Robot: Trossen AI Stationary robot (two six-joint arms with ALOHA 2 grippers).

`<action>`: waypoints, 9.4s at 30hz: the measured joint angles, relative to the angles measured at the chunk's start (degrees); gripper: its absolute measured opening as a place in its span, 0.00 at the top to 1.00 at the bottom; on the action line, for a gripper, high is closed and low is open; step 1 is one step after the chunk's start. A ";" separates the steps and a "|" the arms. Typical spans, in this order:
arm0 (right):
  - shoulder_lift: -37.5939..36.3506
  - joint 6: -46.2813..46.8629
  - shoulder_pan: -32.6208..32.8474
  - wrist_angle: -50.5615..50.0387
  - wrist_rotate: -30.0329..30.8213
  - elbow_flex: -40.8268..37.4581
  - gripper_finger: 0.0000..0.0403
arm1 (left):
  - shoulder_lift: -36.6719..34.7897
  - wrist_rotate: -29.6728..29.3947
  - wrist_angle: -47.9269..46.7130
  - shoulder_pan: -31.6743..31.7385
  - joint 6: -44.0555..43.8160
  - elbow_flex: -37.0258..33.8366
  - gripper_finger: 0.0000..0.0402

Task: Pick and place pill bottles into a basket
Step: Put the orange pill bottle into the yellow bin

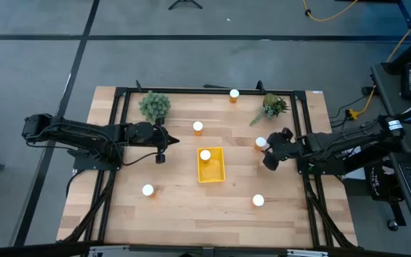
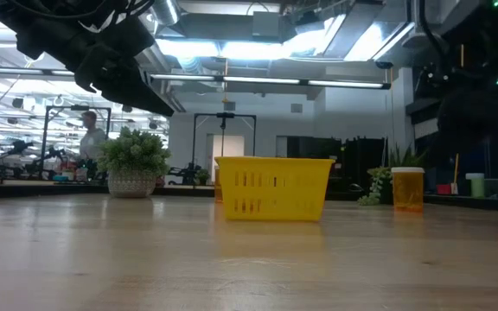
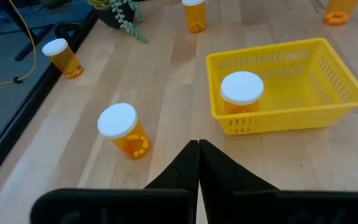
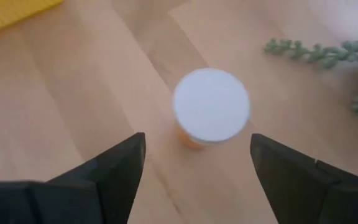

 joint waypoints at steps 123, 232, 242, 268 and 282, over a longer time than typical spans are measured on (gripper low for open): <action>8.37 -17.27 0.81 40.22 5.06 -3.56 0.43 | 0.02 -0.04 -0.15 0.00 0.46 0.00 0.99; 48.87 -34.68 -7.82 53.26 -20.82 19.81 0.43 | 0.02 -0.02 0.07 0.00 0.52 -0.02 0.99; 48.87 -36.21 -7.82 53.22 -20.66 19.81 0.43 | 0.02 -0.02 0.08 -0.01 0.52 -0.02 0.99; 48.87 -34.41 -7.82 53.08 -20.70 19.81 0.38 | 0.02 -0.02 0.09 0.00 0.52 -0.02 0.99; 48.85 -36.50 -7.91 53.06 -20.23 19.81 0.30 | 0.01 -0.02 0.09 0.00 0.50 -0.01 0.99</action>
